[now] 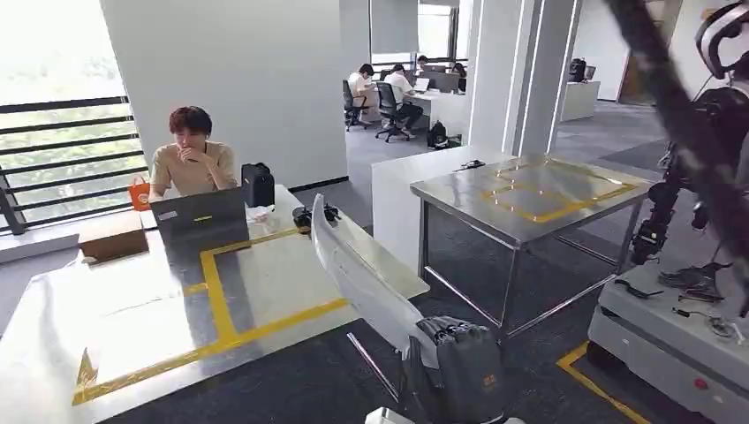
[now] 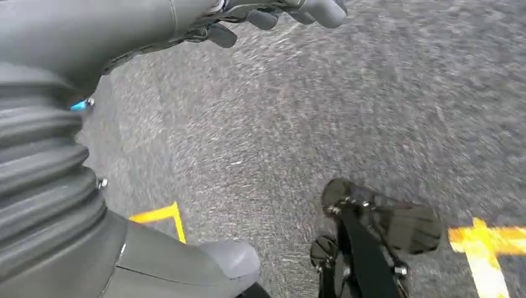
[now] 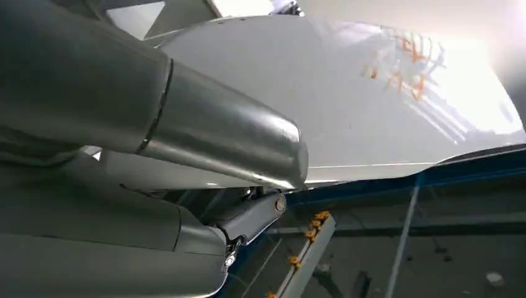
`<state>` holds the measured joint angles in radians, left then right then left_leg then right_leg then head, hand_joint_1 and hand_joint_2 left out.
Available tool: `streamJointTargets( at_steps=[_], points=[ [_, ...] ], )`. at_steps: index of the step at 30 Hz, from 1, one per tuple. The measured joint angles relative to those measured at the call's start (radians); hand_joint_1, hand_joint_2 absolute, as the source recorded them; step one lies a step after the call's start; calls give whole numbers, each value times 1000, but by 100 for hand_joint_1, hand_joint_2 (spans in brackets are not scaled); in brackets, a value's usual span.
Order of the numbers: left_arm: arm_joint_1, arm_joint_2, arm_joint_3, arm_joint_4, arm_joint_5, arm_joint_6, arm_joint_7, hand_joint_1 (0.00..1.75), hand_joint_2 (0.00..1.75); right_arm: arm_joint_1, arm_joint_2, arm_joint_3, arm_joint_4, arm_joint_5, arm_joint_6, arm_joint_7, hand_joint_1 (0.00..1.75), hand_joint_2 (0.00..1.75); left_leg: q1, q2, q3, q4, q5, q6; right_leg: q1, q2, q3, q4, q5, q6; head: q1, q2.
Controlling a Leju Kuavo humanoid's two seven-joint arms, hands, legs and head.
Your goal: Take the parts from the cabinet and place them on the table.
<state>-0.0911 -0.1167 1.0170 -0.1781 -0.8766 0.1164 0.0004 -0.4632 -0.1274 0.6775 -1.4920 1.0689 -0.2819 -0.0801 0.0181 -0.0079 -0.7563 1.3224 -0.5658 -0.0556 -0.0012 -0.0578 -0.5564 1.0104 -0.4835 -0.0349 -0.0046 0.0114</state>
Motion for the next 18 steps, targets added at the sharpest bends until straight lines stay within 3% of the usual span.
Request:
streamJointTargets(
  at_steps=[1,2,3,4,5,8,9,10,11,12,13,14,15,16,18],
  points=[
    [2,1,0,0,0,0,0,0,175,0,0,-1,0,0,-3,0,175,0,0,4,34,-53,30,1,0,-15,0,1,0,1,0,0],
    [2,2,0,0,0,0,0,0,175,-1,-1,-3,0,0,-6,0,175,0,0,15,86,-140,70,2,0,-29,1,3,-2,2,0,0],
    [1,3,0,-1,0,0,0,0,175,-1,-1,-4,0,-1,-10,-1,175,0,-2,45,140,-233,103,6,0,-41,1,7,-5,6,0,0],
    [-2,4,0,-1,0,0,0,0,175,-1,-2,-6,0,-5,-16,-4,175,0,-12,100,164,-290,90,15,5,-53,-1,10,-8,11,0,0],
    [-3,5,0,-1,0,0,0,0,175,-2,-7,-8,0,-11,-20,-5,175,0,-13,83,168,-293,101,31,10,-63,-3,15,-11,17,1,0],
    [4,6,0,-1,0,1,1,0,175,-2,-9,-8,0,-19,-30,-15,175,0,-16,49,156,-289,106,46,11,-90,1,11,-6,26,1,0],
    [5,6,0,-1,0,1,1,0,175,-2,-10,-9,0,-20,-32,-15,175,0,-7,35,159,-300,114,58,8,-80,0,15,-15,38,2,0],
    [4,6,0,0,0,1,2,0,175,-1,-11,-9,0,-21,-33,-16,175,0,-5,25,156,-302,118,62,1,-14,-7,37,-33,46,1,0],
    [2,8,0,-1,0,2,2,0,175,-1,-13,-10,0,-24,-37,-16,175,0,-3,19,153,-301,122,68,-2,31,-35,97,-72,51,3,0],
    [-2,9,0,-1,0,2,2,0,175,1,-18,-11,0,-31,-38,-16,175,0,-3,12,149,-301,123,71,-4,49,-75,182,-114,55,2,0],
    [-3,9,0,-1,0,2,2,0,175,5,-22,-13,1,-40,-38,-16,175,0,-3,-1,147,-301,124,72,-5,54,-114,265,-147,58,2,0],
    [-1,9,0,-1,0,2,2,0,175,10,-24,-15,2,-50,-38,-16,175,0,-3,-10,145,-299,125,71,-5,55,-144,322,-161,59,2,0],
    [1,9,0,-1,0,2,3,0,175,13,-24,-15,3,-55,-37,-16,175,0,-3,-18,143,-297,126,71,-6,55,-152,334,-150,58,2,0],
    [2,8,0,-1,0,3,3,0,175,12,-25,-16,5,-56,-37,-16,175,0,-2,-24,142,-295,126,70,-8,55,-137,296,-120,57,2,0],
    [0,8,0,0,-3,4,2,0,175,9,-27,-24,5,-60,-38,-16,175,0,-1,-35,142,-291,127,65,-10,57,-48,117,-27,53,2,0]
  ],
)
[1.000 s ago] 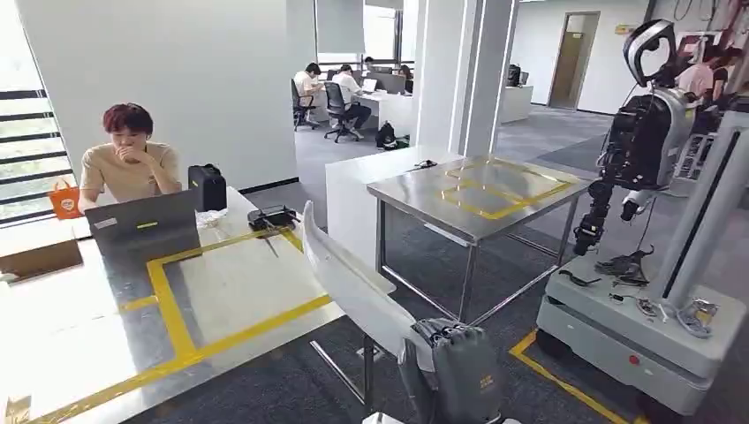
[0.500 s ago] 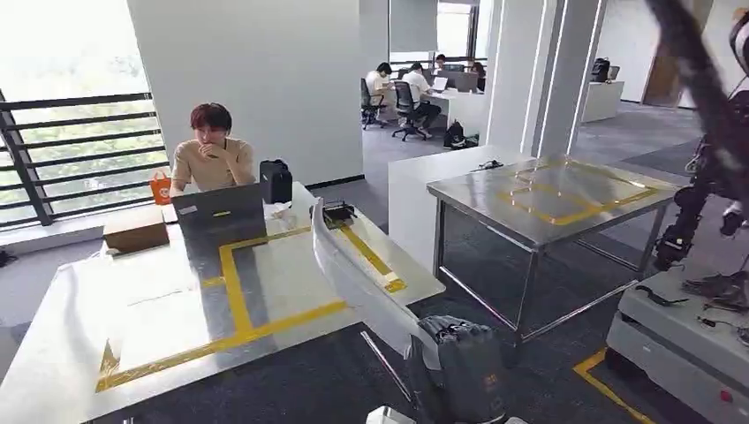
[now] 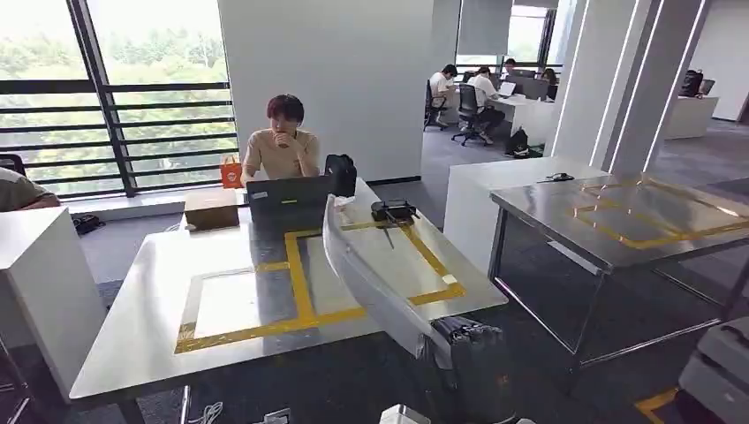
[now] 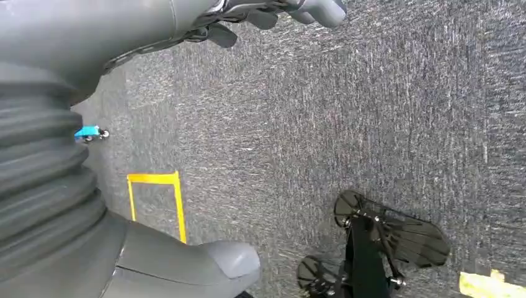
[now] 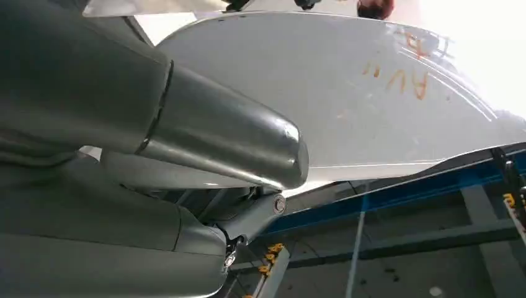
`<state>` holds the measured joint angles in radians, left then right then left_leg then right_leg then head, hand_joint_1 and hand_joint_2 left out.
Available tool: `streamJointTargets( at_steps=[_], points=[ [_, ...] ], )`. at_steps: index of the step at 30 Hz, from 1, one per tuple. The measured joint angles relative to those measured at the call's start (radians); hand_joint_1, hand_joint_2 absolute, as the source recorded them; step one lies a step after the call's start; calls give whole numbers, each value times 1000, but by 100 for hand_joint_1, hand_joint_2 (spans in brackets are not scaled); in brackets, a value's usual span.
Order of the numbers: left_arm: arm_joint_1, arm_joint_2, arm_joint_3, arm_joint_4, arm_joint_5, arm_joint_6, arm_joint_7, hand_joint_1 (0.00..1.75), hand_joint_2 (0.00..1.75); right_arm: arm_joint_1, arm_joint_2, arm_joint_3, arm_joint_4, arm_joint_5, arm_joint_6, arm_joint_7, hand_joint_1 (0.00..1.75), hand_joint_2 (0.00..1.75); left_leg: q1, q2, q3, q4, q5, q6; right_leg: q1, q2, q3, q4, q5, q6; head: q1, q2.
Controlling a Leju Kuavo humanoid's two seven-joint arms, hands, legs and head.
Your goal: Take the parts from the cabinet and place them on the table.
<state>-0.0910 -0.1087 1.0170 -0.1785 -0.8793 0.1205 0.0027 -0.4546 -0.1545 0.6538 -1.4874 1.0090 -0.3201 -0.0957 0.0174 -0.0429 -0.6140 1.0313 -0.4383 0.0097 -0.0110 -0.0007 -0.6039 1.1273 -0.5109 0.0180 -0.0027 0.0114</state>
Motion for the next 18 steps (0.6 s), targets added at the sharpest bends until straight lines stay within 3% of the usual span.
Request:
streamJointTargets(
  at_steps=[1,2,3,4,5,6,9,13,18],
  points=[
    [-1,0,0,0,-2,1,0,0,175,-2,0,-5,0,-2,-3,1,175,0,0,-4,-1,1,1,-6,-2,8,42,-85,21,-2,0,0],
    [-3,1,0,-1,-4,1,0,0,175,-2,0,-9,0,-3,-5,2,175,0,-6,-8,-4,3,1,-15,6,12,42,-97,13,-2,0,0],
    [-3,2,0,-1,-7,2,0,0,175,-2,0,-11,0,-3,-8,3,175,0,-5,-10,-6,1,4,-21,4,10,40,-99,19,-8,0,0],
    [-3,3,0,-2,-11,2,0,0,175,0,-3,-15,0,-4,-9,6,175,0,-9,-8,-8,3,-6,-14,2,9,38,-103,23,-3,0,0],
    [-3,3,0,-2,-13,2,0,0,175,0,-5,-16,0,-4,-10,7,175,0,-7,-7,-8,0,0,4,4,9,37,-103,23,-7,0,0],
    [-3,5,0,-2,-14,2,1,0,175,0,-5,-16,0,-4,-11,6,175,0,-7,-7,-7,-3,0,4,5,9,36,-103,25,-11,0,0],
    [-8,4,-1,-2,-16,2,0,0,175,1,-6,-17,0,-2,-14,7,175,0,-5,-4,-4,-14,14,-17,6,10,32,-102,29,-18,0,0],
    [-8,4,-1,-2,-16,2,0,0,175,1,-6,-17,0,-1,-15,7,175,0,-5,-4,-4,-14,15,-18,6,10,32,-102,30,-18,0,0],
    [-14,6,-5,-2,-21,3,0,0,175,2,-6,-18,-2,29,-17,22,175,0,-4,-5,-4,-19,20,-35,7,10,28,-100,30,-23,0,0]
  ],
)
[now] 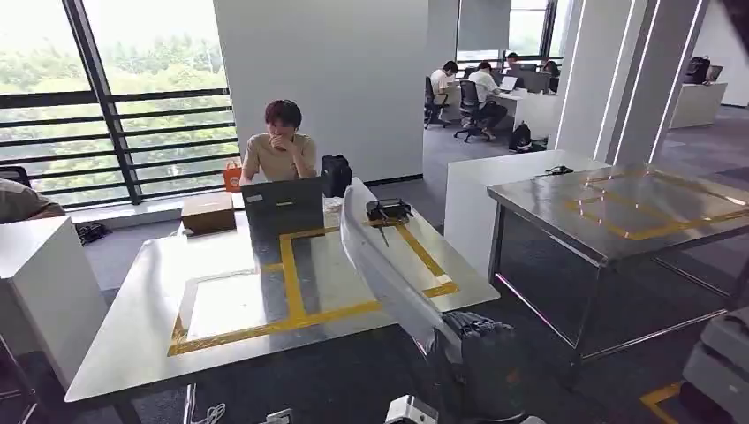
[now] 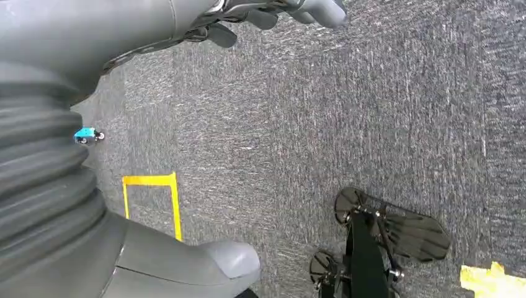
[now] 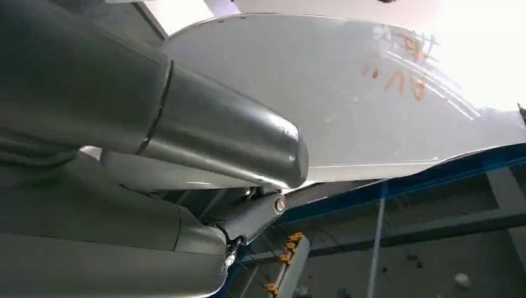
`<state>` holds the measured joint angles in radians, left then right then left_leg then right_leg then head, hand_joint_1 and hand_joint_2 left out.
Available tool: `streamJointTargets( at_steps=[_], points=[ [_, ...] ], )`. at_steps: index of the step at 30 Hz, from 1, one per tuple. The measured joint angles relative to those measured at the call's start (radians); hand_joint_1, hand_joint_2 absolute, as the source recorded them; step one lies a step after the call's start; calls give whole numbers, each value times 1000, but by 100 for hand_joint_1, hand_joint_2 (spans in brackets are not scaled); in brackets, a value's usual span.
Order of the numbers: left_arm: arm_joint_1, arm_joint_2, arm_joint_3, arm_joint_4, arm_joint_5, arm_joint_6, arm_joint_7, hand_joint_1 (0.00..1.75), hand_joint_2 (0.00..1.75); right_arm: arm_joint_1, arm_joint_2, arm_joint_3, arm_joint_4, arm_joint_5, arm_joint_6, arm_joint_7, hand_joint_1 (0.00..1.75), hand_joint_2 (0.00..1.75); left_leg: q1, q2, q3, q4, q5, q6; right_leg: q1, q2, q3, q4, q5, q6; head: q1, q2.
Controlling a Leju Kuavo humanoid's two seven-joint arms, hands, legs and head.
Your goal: Take the parts from the cabinet and place them on the table.
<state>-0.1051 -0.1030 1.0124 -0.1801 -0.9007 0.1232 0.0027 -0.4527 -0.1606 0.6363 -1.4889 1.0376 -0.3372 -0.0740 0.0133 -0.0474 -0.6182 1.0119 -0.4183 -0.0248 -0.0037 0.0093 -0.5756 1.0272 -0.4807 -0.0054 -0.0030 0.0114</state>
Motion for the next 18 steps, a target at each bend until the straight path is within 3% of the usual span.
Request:
streamJointTargets(
  at_steps=[18],
  points=[
    [-5,0,-12,0,-15,13,9,0,175,16,-9,-16,-8,16,7,2,175,0,-1,0,-4,5,-1,0,-1,0,0,-1,1,2,0,0]
  ],
)
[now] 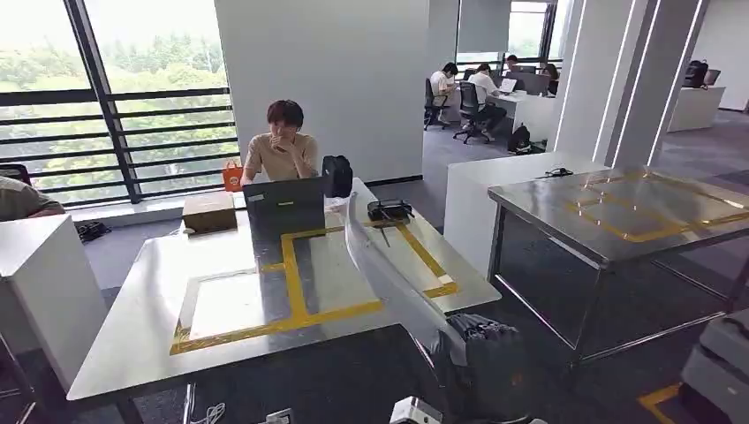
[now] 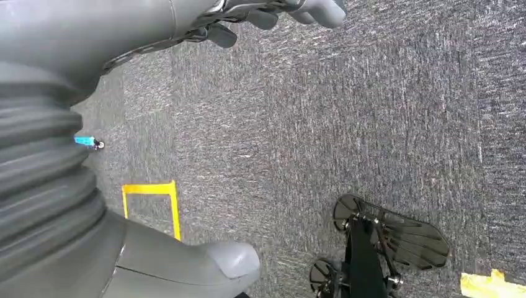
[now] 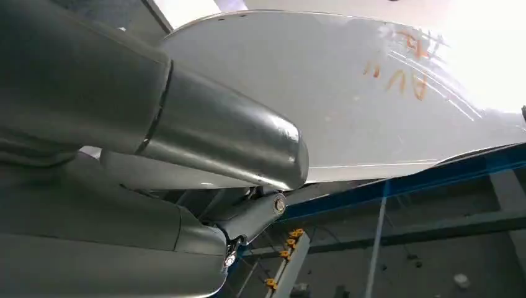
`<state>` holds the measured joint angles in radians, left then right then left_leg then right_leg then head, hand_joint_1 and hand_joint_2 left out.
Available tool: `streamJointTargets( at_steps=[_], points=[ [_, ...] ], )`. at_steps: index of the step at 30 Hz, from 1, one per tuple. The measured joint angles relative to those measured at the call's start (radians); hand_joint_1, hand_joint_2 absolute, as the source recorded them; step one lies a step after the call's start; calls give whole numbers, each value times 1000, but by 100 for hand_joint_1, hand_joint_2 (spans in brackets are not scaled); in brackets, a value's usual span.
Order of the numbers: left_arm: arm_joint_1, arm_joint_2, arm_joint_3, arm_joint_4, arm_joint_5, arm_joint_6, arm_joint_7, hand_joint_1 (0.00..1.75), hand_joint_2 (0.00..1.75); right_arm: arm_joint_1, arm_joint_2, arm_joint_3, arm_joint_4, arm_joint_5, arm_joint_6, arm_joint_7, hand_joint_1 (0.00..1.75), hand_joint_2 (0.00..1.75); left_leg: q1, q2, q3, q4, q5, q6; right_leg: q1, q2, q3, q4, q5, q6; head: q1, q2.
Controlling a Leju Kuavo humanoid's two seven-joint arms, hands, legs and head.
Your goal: Take the parts from the cabinet and place them on the table.
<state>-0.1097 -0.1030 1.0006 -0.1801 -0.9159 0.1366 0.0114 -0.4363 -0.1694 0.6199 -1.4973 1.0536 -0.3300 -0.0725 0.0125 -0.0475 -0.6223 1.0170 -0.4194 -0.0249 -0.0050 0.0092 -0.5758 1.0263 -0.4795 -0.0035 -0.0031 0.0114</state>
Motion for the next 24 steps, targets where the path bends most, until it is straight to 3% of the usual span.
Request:
streamJointTargets(
  at_steps=[10,12,15,16,17,18,20,21,22,23,24],
  points=[
    [4,0,0,0,0,0,-10,0,175,2,0,0,-6,6,18,0,175,0,0,0,0,0,0,0,0,0,0,0,0,0,0,0],
    [3,1,0,0,2,0,-13,0,175,2,1,0,-6,6,22,-2,175,0,-3,0,-4,8,-6,14,-5,-1,0,-3,2,7,0,0],
    [4,1,0,0,3,0,-17,0,175,1,3,0,-7,6,23,-8,175,0,-6,0,-1,-2,-5,25,-5,-1,5,-13,5,14,0,0],
    [4,-1,0,0,4,-1,-20,0,175,1,3,0,-8,5,23,-9,175,0,11,0,13,-26,10,29,0,-2,8,-11,4,17,0,0],
    [4,-2,0,0,5,-2,-22,0,175,0,3,0,-7,4,23,-11,175,0,11,2,21,-38,14,29,-1,-3,3,7,-10,21,0,0],
    [4,-1,0,0,8,-3,-24,0,175,-3,3,0,-7,3,23,-16,175,0,13,4,22,-40,17,33,-2,-3,-21,55,-47,25,0,0],
    [5,0,0,0,10,-5,-30,0,175,1,3,0,-6,0,23,-21,175,0,15,5,18,-39,15,32,-12,-3,-97,213,-125,37,0,0],
    [7,0,0,0,13,-6,-32,0,175,3,3,0,-5,-1,23,-23,175,0,16,5,16,-38,15,31,-17,-3,-127,268,-140,42,0,0],
    [10,1,0,0,15,-6,-32,0,175,3,3,0,-4,-3,23,-26,175,0,18,5,14,-35,14,27,-22,-3,-134,279,-132,47,1,0],
    [13,1,0,1,21,-6,-34,0,175,2,3,0,-3,-3,23,-26,175,0,23,4,13,-30,12,20,-28,-4,-114,240,-101,52,0,0],
    [16,1,1,2,28,-6,-38,0,175,2,4,0,-3,-3,22,-26,175,0,29,3,11,-22,7,13,-33,-4,-70,159,-57,59,1,0]
  ],
)
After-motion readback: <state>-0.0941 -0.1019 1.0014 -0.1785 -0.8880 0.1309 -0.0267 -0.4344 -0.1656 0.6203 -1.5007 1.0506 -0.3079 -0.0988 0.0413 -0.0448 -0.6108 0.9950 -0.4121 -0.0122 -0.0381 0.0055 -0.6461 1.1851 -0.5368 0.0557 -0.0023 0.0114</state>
